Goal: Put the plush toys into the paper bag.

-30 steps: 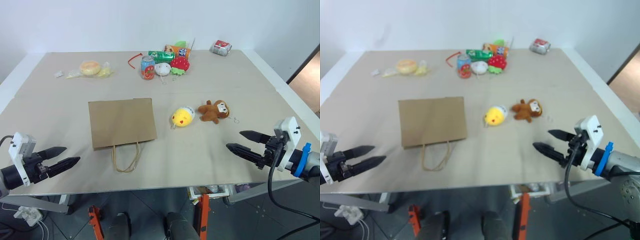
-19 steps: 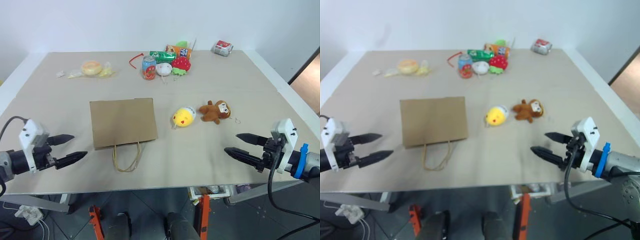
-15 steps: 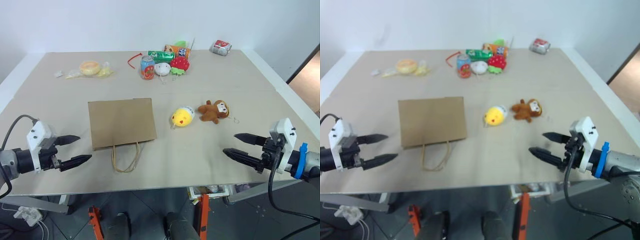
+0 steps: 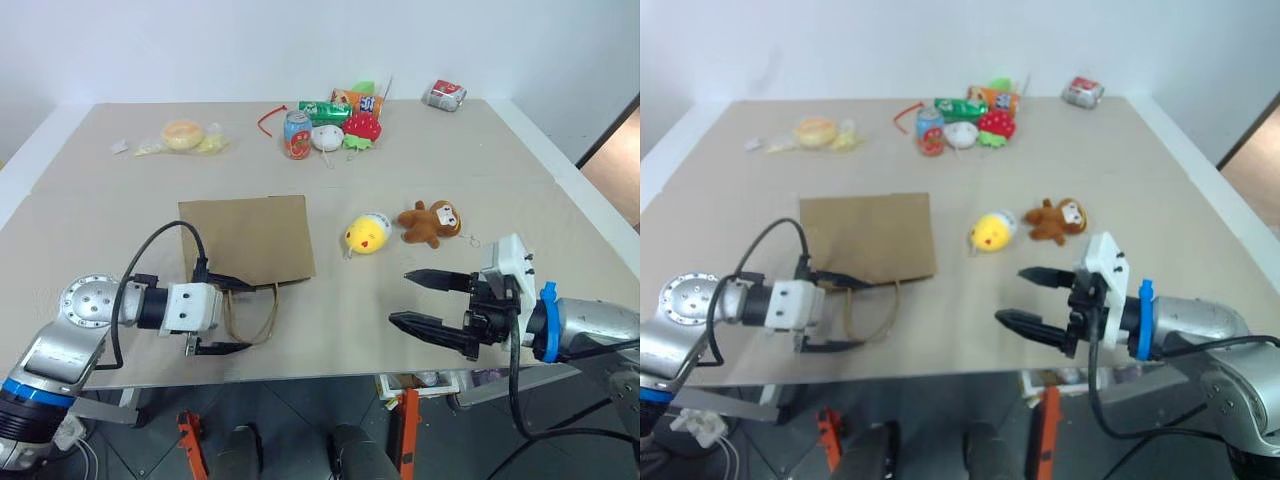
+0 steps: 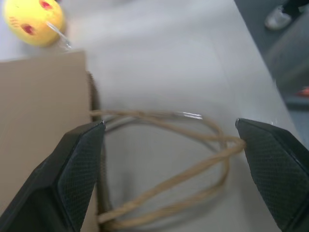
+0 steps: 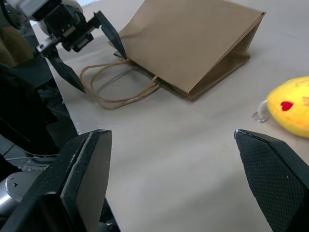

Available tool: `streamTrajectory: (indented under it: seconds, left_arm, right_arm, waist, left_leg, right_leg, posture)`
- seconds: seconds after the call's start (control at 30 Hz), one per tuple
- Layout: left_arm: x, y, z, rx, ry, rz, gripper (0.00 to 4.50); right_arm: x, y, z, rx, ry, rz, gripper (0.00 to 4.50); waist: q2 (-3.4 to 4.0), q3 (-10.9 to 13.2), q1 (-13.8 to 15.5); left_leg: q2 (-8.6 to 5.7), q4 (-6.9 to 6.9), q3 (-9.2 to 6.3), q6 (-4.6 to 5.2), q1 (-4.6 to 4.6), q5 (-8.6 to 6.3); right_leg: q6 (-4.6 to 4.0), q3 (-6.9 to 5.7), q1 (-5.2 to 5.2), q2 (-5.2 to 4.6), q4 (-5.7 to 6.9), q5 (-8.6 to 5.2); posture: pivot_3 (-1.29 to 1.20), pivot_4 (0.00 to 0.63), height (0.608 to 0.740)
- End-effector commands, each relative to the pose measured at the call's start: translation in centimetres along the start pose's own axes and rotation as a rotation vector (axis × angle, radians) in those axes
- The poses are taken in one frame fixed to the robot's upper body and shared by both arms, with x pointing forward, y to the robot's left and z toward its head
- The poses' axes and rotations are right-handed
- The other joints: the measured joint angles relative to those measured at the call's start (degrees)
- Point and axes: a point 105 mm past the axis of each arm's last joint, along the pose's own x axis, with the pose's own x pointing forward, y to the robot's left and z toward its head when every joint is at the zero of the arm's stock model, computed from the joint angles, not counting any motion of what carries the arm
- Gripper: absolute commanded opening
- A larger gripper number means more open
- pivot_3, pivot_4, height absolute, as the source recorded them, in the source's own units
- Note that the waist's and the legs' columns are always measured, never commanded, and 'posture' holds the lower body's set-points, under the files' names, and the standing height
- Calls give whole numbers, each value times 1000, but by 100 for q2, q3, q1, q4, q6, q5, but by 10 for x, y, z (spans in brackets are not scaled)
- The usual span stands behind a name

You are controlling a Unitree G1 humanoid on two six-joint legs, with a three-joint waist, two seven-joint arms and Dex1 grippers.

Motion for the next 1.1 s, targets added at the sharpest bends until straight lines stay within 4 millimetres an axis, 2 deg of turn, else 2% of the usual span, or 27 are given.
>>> streamTrajectory:
  seconds: [0.03,0.17,0.27,0.5,0.7,0.83,1.1]
  left_arm:
    - [-7,15,-1,73,20,10,4500]
    - [-9,24,-2,96,16,19,4500]
    - [-15,35,5,94,-1,36,4500]
    - [-25,27,-7,96,77,-38,4500]
    - [-44,38,4,64,81,-42,4500]
    - [-41,45,3,83,67,-11,4500]
    - [-29,38,-3,79,54,-34,4500]
  right_arm:
    - [-3,4,8,-24,-33,-18,4381]
    - [-2,4,7,-16,-38,-27,4381]
    - [-2,5,5,-10,-40,-32,4381]
    - [0,4,6,-5,-51,-40,4381]
    - [0,3,7,-3,-58,-33,4381]
    - [2,4,8,-3,-61,-26,4381]
    - [1,5,8,1,-65,-34,4381]
  waist:
    - [0,0,9]
    - [0,0,15]
    - [0,0,13]
    - [0,0,-5]
    - [-1,0,-8]
    - [-1,0,-12]
    - [-1,0,-15]
  left_leg:
    - [0,0,0,1,0,1]
    - [-2,18,-1,3,-2,2]
    - [-1,20,-1,3,-3,2]
    - [0,20,-4,4,-5,3]
    - [1,21,-5,4,-5,3]
    - [2,22,-6,4,-8,3]
    - [2,22,-6,4,-9,3]
  right_leg:
    - [0,0,2,-1,0,0]
    - [4,-1,7,-2,1,6]
    - [4,-1,7,-2,1,8]
    - [4,-3,6,1,4,9]
    - [3,-3,5,1,4,9]
    - [3,-5,4,1,5,9]
    - [3,-5,3,2,5,9]
  posture:
    - [0,150,740]
    - [0,150,740]
    - [0,150,740]
    - [0,150,740]
    - [0,150,740]
    - [0,150,740]
    - [0,150,740]
